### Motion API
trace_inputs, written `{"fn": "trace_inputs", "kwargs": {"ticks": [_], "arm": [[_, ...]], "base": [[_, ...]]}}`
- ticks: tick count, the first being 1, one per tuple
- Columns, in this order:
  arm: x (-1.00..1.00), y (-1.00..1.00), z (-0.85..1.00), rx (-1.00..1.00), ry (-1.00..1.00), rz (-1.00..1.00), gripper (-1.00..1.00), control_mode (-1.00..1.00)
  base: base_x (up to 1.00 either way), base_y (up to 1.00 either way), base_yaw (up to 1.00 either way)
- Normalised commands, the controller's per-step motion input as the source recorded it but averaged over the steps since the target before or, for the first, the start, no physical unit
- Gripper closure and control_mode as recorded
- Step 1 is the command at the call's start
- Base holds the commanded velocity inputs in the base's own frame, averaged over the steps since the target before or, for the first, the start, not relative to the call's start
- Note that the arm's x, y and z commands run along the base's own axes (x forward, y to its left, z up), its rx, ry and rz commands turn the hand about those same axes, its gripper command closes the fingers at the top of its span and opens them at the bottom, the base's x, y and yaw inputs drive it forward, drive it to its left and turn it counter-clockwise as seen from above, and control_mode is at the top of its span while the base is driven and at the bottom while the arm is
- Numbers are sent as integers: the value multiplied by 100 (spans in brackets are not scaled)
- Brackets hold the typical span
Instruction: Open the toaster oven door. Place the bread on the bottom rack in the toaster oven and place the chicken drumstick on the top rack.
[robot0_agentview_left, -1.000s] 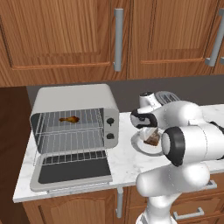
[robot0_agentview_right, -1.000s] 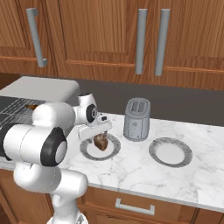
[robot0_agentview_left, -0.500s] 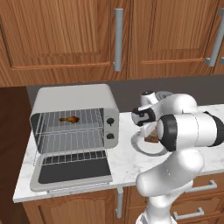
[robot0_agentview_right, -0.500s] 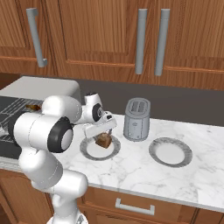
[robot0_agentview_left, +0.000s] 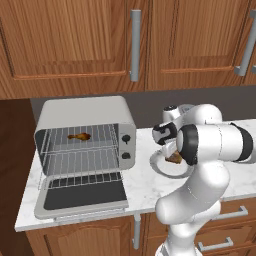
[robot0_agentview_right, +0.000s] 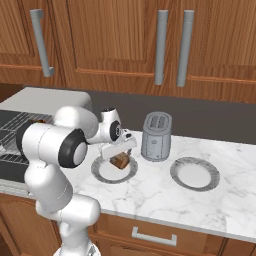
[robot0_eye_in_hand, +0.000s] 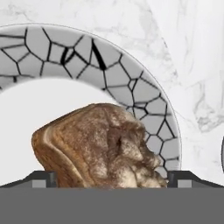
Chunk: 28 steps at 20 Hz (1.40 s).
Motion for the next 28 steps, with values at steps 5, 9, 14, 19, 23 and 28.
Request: {"fn": "trace_inputs", "kwargs": {"ticks": [5,9,14,19,23,28], "arm": [[0,-1,-26,0,0,0,100,-100],[0,0,-18,0,0,0,100,-100],[-3,-1,-2,2,0,0,100,-100],[-8,-6,1,4,-2,0,100,-100],[-18,-4,5,5,-4,0,100,-100],[-26,0,-4,4,-3,0,100,-100]], "base": [[0,0,0],[0,0,0],[0,0,0],[0,0,0],[0,0,0],[0,0,0]]}}
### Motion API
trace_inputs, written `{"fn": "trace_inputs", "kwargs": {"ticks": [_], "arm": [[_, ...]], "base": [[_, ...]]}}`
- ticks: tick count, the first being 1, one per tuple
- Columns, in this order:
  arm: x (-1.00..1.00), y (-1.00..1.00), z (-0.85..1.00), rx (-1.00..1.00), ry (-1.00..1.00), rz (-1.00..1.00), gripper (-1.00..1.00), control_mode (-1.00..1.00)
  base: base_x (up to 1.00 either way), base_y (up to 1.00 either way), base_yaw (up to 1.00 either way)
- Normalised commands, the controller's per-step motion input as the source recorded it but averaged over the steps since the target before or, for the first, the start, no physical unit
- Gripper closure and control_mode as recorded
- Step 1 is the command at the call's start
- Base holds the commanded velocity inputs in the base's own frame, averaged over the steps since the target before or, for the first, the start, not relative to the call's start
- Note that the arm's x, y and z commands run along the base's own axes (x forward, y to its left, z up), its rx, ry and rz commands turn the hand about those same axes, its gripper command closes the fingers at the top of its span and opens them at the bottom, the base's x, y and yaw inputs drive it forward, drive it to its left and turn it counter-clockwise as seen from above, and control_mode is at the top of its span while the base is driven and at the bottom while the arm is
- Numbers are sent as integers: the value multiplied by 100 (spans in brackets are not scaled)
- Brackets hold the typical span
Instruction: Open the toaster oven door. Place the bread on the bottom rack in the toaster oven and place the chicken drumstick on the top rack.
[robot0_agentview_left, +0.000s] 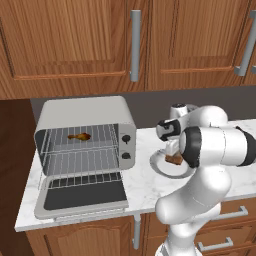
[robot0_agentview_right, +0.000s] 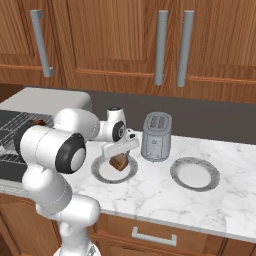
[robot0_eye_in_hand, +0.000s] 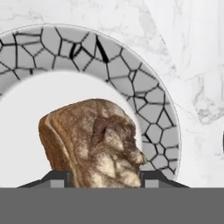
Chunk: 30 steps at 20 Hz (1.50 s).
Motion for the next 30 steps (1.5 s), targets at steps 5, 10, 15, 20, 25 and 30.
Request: {"fn": "trace_inputs", "kwargs": {"ticks": [5,10,15,20,25,30], "arm": [[-36,0,-12,6,-5,0,100,-100],[-67,-1,0,9,-6,0,100,-100],[-87,3,-6,5,0,0,100,-100],[-24,27,-70,0,6,0,100,-100],[-11,22,-57,0,2,0,100,-100],[-7,37,-97,0,6,0,100,-100]], "base": [[0,0,0],[0,0,0],[0,0,0],[0,0,0],[0,0,0],[0,0,0]]}}
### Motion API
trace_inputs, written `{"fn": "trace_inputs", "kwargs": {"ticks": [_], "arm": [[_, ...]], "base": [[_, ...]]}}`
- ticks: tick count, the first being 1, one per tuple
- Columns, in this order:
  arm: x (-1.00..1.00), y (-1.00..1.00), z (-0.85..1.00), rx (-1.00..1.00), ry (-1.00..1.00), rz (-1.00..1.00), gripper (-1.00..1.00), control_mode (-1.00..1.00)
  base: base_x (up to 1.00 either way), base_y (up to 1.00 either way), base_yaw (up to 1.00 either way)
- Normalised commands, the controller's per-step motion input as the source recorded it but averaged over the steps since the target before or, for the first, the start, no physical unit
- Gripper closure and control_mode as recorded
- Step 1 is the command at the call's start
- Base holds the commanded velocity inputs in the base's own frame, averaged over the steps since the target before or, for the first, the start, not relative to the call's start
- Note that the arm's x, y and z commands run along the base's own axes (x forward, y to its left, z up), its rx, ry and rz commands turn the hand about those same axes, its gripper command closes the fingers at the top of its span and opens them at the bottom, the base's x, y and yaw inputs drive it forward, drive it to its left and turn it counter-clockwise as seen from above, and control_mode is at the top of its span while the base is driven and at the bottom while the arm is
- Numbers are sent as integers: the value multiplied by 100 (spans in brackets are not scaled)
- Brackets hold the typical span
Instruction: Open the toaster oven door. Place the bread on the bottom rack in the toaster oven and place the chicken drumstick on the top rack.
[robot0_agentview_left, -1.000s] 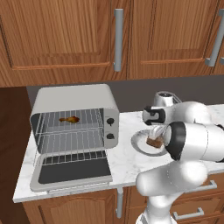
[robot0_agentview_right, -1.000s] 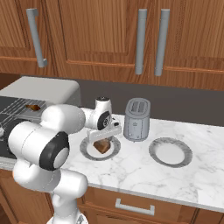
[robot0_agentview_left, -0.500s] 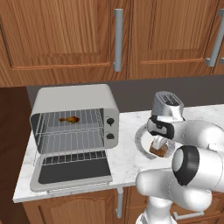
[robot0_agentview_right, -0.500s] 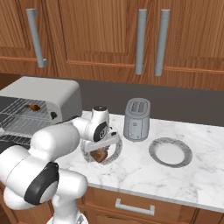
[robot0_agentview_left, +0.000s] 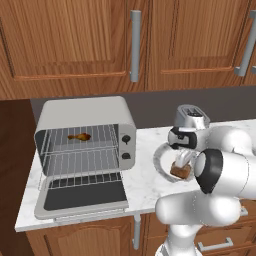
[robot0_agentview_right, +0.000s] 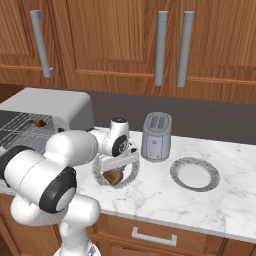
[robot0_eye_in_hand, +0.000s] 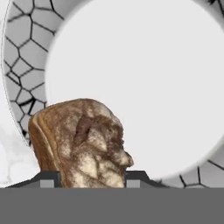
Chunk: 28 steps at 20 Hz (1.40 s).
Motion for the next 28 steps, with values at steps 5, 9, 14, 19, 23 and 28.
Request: {"fn": "trace_inputs", "kwargs": {"ticks": [5,9,14,19,23,28], "arm": [[-45,73,-100,0,3,2,100,-100],[-85,75,-100,-2,-3,4,100,-100],[-60,22,-6,3,-13,0,100,-100],[-36,38,77,0,-20,-4,100,-100],[-38,47,78,0,-20,-6,100,-100],[-39,56,76,0,-19,-6,100,-100]], "base": [[0,0,0],[0,0,0],[0,0,0],[0,0,0],[0,0,0],[0,0,0]]}}
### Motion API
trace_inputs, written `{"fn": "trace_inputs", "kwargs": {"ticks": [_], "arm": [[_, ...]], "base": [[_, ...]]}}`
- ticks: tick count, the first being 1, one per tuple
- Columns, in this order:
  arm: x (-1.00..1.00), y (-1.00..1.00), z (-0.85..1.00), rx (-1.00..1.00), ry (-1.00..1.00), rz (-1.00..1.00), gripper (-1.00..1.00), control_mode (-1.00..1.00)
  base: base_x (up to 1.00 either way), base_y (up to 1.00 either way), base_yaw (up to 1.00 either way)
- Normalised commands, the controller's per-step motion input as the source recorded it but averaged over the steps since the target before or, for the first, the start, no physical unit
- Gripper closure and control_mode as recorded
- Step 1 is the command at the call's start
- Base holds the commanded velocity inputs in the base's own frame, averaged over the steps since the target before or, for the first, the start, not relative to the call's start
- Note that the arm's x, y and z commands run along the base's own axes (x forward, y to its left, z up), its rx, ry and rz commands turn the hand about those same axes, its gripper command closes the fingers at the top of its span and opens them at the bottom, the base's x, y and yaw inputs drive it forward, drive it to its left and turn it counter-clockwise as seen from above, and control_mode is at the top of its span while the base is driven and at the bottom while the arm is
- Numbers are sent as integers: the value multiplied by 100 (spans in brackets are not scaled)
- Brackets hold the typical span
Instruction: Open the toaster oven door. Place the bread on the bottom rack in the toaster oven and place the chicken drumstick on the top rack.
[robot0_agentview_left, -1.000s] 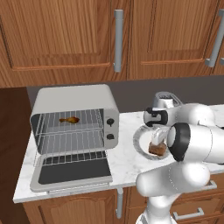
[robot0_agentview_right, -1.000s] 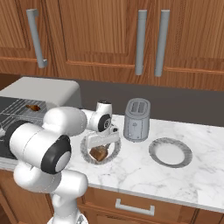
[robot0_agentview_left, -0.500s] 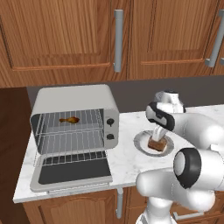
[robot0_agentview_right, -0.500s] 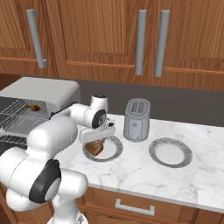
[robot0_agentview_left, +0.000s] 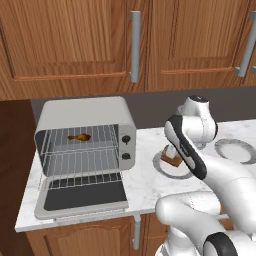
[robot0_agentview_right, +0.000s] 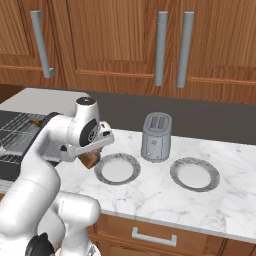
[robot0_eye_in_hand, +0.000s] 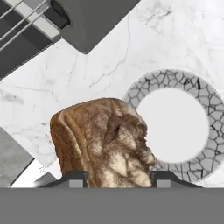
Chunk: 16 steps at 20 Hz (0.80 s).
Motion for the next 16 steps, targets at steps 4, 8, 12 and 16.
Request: {"fn": "trace_inputs", "kwargs": {"ticks": [4,8,12,16], "arm": [[-40,71,71,-2,-20,-5,100,-100],[-35,89,70,-3,-18,-3,100,-100],[-28,98,56,-3,-14,-1,100,-100],[-18,100,23,-4,-11,0,100,-100]], "base": [[0,0,0],[0,0,0],[0,0,0],[0,0,0]]}}
